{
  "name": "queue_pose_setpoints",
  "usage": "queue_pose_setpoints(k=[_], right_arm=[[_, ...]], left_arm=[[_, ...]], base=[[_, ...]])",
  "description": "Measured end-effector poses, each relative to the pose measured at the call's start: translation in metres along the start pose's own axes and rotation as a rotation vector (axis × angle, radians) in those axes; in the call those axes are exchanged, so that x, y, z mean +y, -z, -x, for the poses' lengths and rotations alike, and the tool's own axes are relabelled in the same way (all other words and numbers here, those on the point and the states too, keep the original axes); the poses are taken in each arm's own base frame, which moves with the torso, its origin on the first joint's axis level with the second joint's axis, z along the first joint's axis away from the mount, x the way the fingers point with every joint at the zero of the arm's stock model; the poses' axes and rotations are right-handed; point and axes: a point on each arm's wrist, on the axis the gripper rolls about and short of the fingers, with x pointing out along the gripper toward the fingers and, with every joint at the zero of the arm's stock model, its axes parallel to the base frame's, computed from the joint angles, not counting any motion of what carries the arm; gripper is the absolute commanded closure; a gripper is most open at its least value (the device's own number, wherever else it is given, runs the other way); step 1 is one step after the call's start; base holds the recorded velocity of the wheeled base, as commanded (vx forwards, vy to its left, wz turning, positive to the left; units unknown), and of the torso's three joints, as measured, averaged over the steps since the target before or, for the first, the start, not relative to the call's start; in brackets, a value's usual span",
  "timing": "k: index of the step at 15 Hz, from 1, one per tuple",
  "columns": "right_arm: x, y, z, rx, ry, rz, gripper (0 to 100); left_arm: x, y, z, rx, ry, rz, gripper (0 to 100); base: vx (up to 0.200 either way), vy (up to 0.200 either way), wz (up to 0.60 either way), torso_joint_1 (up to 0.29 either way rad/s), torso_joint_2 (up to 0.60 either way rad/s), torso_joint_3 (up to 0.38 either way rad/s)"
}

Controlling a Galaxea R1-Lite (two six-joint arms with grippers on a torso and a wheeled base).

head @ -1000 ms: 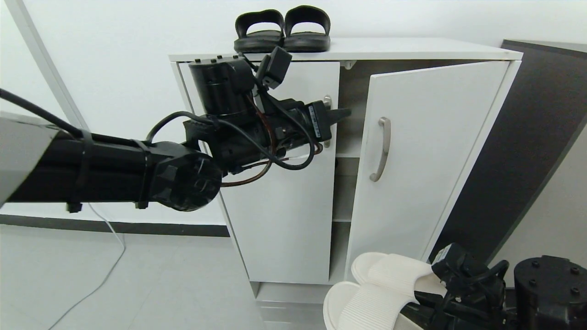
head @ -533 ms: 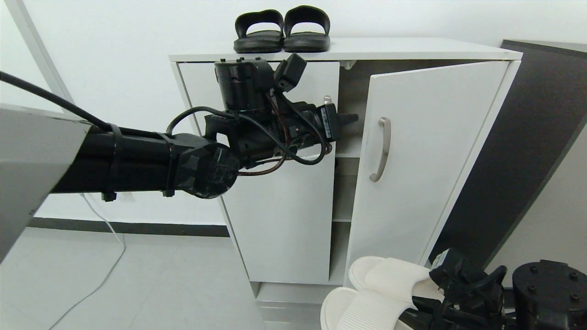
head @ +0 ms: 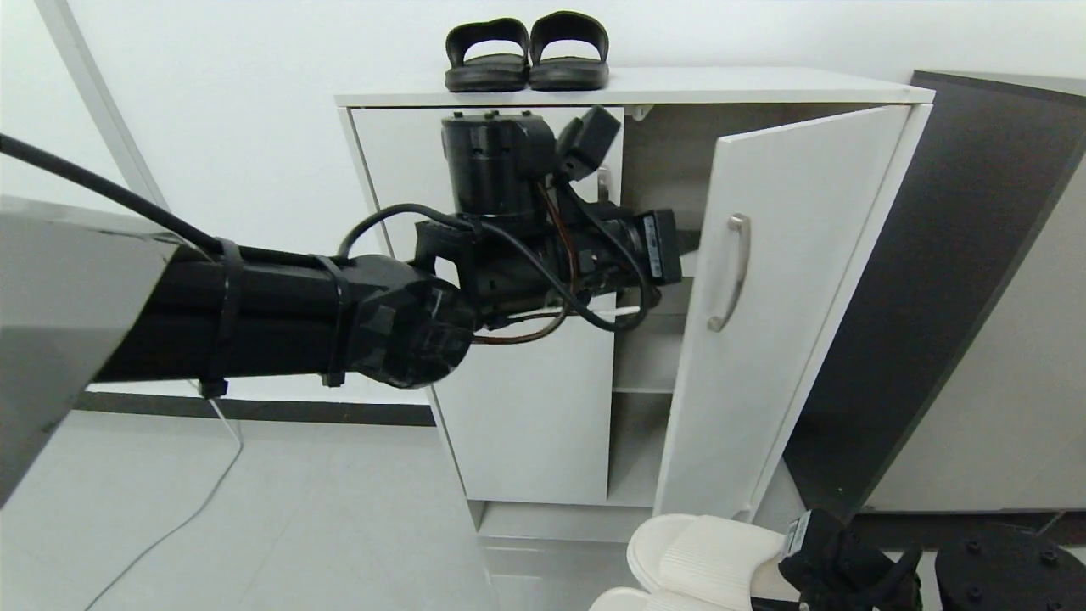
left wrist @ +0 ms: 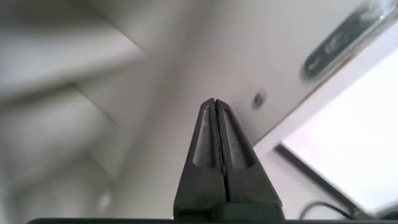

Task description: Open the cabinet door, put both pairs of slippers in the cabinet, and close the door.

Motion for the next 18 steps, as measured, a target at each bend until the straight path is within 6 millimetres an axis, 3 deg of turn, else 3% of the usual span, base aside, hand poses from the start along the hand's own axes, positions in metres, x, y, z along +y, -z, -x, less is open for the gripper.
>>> queue_pose_setpoints(k=[3, 5, 7, 9, 13, 15, 18], right_arm=[[0.013, 0.004, 0.003, 0.010, -0.053, 0.027, 100], [0.015, 0.003, 0.003, 0.004, -0.065, 0.023, 100], [0.009, -0.004, -0.001, -0.023, -0.019, 0.003, 100], [-0.012, -0.018, -0.014, -0.068, 0.146, -0.069, 100], [-0.052, -0.050, -0.053, -0.179, 0.580, -0.227, 100], [-0.075, -0.058, -0.070, -0.208, 0.750, -0.267, 100], [-0.088, -0.056, -0.079, -0.197, 0.806, -0.275, 100]], left_arm=[[-0.029, 0.021, -0.012, 0.036, 0.075, -0.005, 100], [-0.036, 0.024, -0.015, 0.029, 0.093, -0.009, 100], [-0.028, 0.016, -0.010, -0.014, 0.038, -0.018, 100], [-0.025, 0.001, 0.008, -0.064, -0.041, -0.031, 100], [-0.048, -0.025, 0.081, -0.087, -0.279, -0.099, 100], [-0.068, -0.023, 0.142, -0.075, -0.446, -0.149, 100], [-0.087, -0.006, 0.251, -0.113, -0.704, -0.230, 100]], base=[[-0.200, 0.000, 0.00, 0.002, 0.00, 0.002], [0.000, 0.000, 0.00, 0.000, 0.00, 0.000], [0.000, 0.000, 0.00, 0.000, 0.00, 0.000], [0.000, 0.000, 0.00, 0.000, 0.00, 0.000], [0.000, 0.000, 0.00, 0.000, 0.00, 0.000], [0.000, 0.000, 0.00, 0.000, 0.00, 0.000], [0.000, 0.000, 0.00, 0.000, 0.00, 0.000]])
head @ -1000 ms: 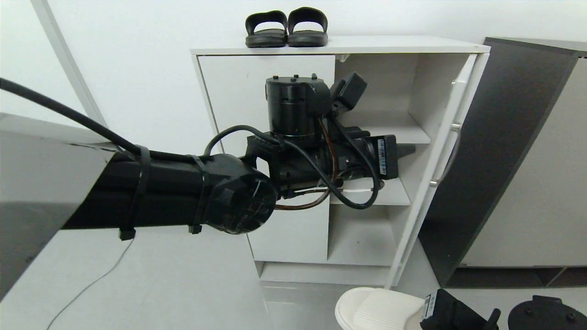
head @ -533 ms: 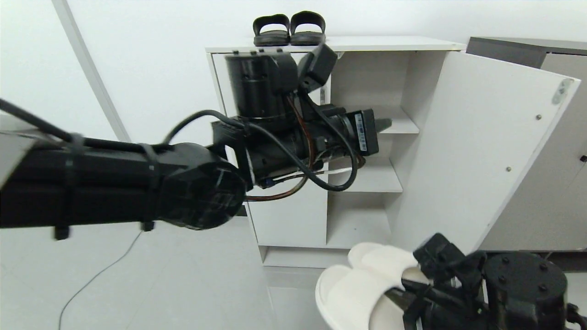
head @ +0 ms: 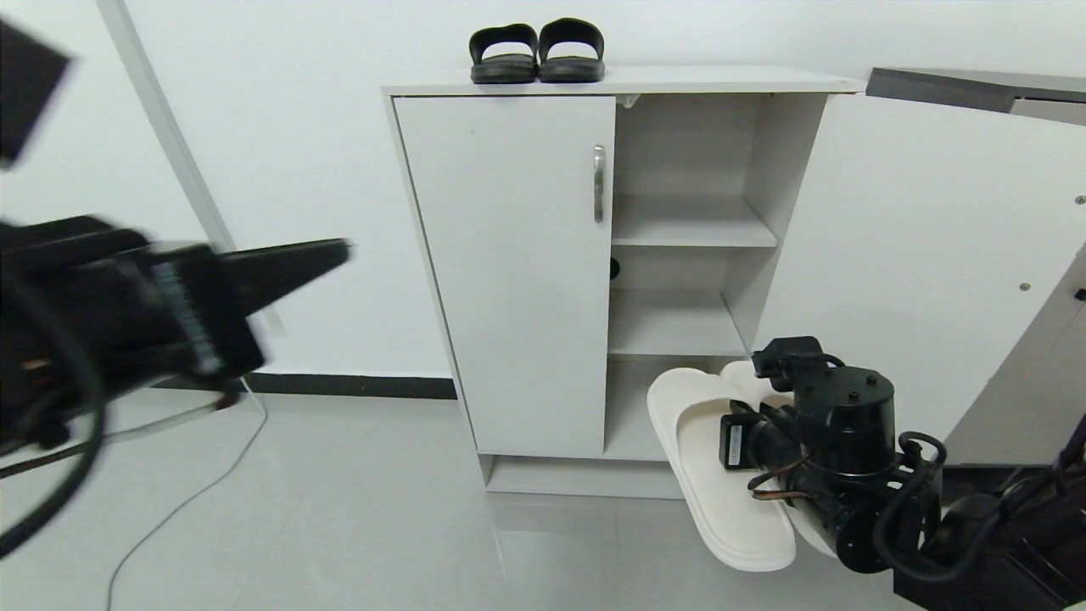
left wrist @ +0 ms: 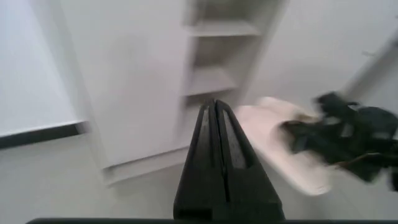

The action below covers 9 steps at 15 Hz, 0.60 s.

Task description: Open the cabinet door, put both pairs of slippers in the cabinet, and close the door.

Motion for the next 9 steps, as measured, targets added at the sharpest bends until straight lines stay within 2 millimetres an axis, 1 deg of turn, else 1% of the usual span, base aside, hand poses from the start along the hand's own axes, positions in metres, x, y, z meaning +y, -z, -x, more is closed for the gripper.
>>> queue_pose_setpoints(k=[1, 2, 3, 4, 5, 6, 8, 9], right_arm=[[0.001, 0.000, -0.002, -0.003, 0.013, 0.001, 100], [0.001, 0.000, -0.003, -0.006, 0.016, 0.001, 100], [0.001, 0.000, -0.004, -0.003, 0.017, 0.004, 100], [0.002, 0.000, -0.005, -0.005, 0.018, 0.003, 100], [0.002, -0.001, -0.005, -0.006, 0.017, 0.004, 100], [0.003, -0.001, -0.005, -0.010, 0.014, 0.007, 100], [0.006, 0.000, -0.005, -0.007, 0.008, 0.018, 100], [0.008, 0.000, -0.004, -0.006, -0.001, 0.019, 100]], left_arm=[[0.016, 0.008, 0.033, -0.022, -0.112, -0.013, 100], [0.028, 0.021, 0.065, -0.038, -0.229, -0.023, 100], [0.035, 0.039, 0.096, -0.056, -0.346, -0.032, 100], [0.037, 0.061, 0.119, -0.060, -0.430, -0.041, 100], [0.037, 0.086, 0.137, -0.061, -0.489, -0.049, 100], [0.036, 0.117, 0.150, -0.040, -0.540, -0.057, 100], [0.036, 0.164, 0.162, -0.024, -0.600, -0.070, 100], [0.036, 0.184, 0.164, -0.021, -0.623, -0.085, 100]], base=[[0.000, 0.000, 0.00, 0.000, 0.00, 0.000], [0.000, 0.000, 0.00, 0.000, 0.00, 0.000], [0.000, 0.000, 0.00, 0.000, 0.00, 0.000], [0.000, 0.000, 0.00, 0.000, 0.00, 0.000], [0.000, 0.000, 0.00, 0.000, 0.00, 0.000], [0.000, 0.000, 0.00, 0.000, 0.00, 0.000], [0.000, 0.000, 0.00, 0.000, 0.00, 0.000], [0.000, 0.000, 0.00, 0.000, 0.00, 0.000]])
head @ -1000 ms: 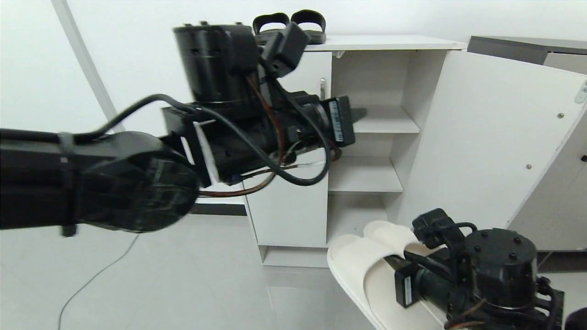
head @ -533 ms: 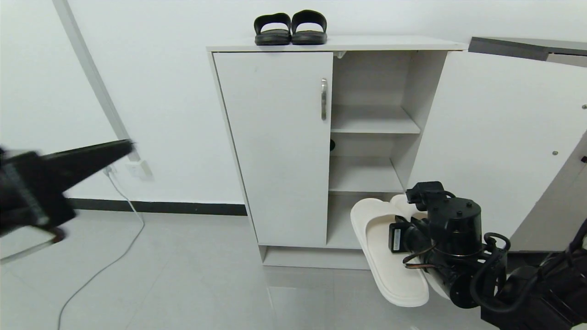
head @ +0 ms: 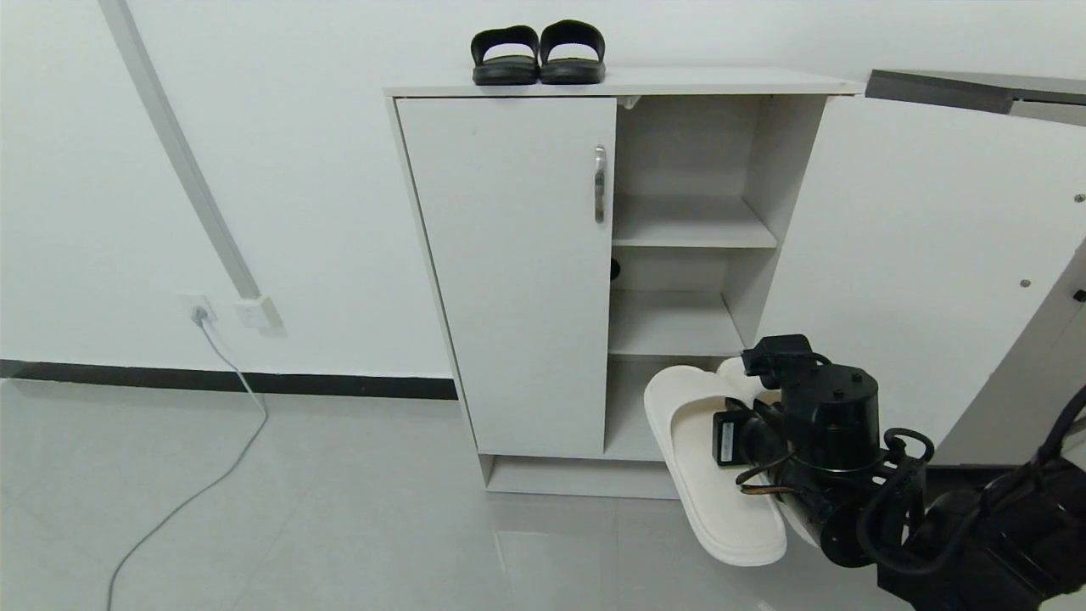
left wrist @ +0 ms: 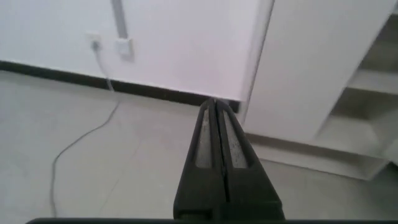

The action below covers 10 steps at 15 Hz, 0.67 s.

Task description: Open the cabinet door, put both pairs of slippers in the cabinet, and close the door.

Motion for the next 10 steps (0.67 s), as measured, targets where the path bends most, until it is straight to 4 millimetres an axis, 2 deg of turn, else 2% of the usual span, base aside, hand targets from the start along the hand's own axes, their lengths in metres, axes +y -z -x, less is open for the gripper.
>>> queue_pose_setpoints(k=[3, 5, 9, 10], right_arm=[[0.003, 0.004, 0.003, 0.010, -0.015, 0.007, 100], [0.006, 0.004, 0.004, 0.009, -0.024, 0.010, 100], [0.017, 0.002, 0.000, -0.017, 0.028, 0.007, 100], [0.020, 0.003, -0.003, -0.020, 0.051, 0.008, 100]], left_arm=[[-0.004, 0.028, 0.002, -0.010, 0.157, -0.025, 100], [-0.006, 0.032, 0.004, -0.021, 0.231, -0.048, 100], [-0.005, 0.034, 0.004, -0.028, 0.203, -0.006, 100], [-0.005, 0.034, 0.004, -0.029, 0.202, -0.005, 100]], base=[[0.000, 0.000, 0.00, 0.000, 0.00, 0.000], [0.000, 0.000, 0.00, 0.000, 0.00, 0.000], [0.000, 0.000, 0.00, 0.000, 0.00, 0.000], [0.000, -0.200, 0.00, -0.002, 0.01, -0.002]])
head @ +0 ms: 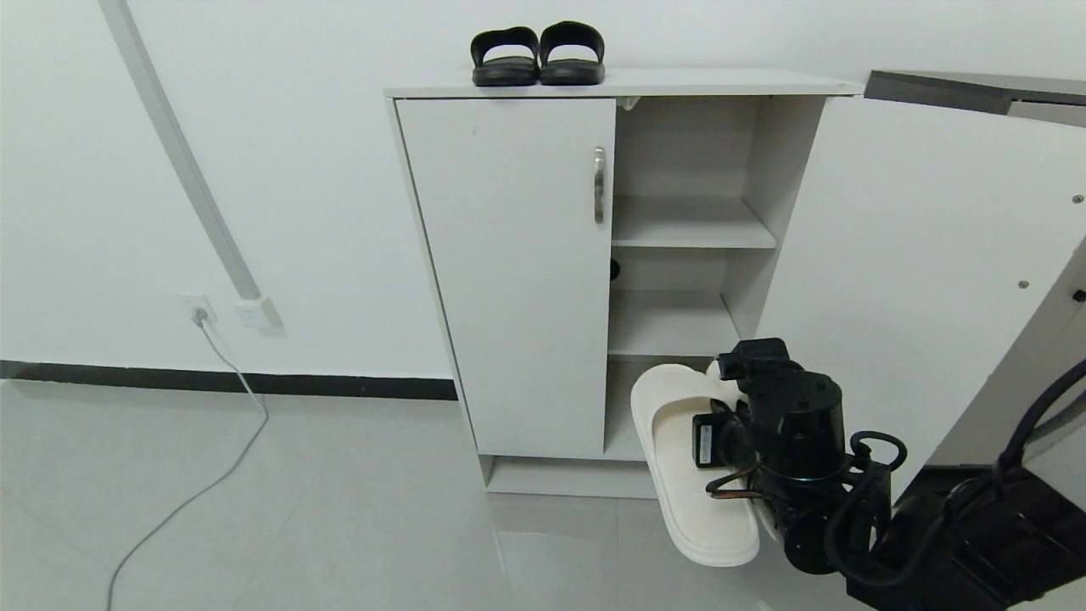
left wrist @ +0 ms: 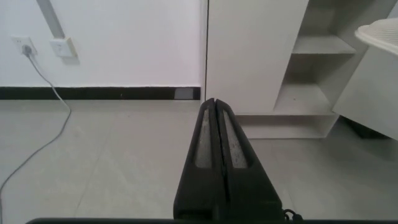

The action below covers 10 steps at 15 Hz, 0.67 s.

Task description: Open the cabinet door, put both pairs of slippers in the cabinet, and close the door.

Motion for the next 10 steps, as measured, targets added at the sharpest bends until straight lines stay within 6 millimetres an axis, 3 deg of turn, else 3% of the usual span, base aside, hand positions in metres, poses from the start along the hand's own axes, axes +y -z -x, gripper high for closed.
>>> queue_pose_setpoints(k=[7, 10], right_arm=[[0.018, 0.015, -0.012, 0.013, 0.026, 0.015, 100], [0.027, 0.011, -0.017, -0.006, 0.019, 0.001, 100]], left_arm=[[0.000, 0.000, 0.000, -0.001, 0.000, 0.000, 100], [0.000, 0.000, 0.000, -0.002, -0.001, 0.000, 100]], base=[[0.000, -0.200, 0.00, 0.002, 0.00, 0.002], [0.000, 0.000, 0.00, 0.000, 0.00, 0.000]])
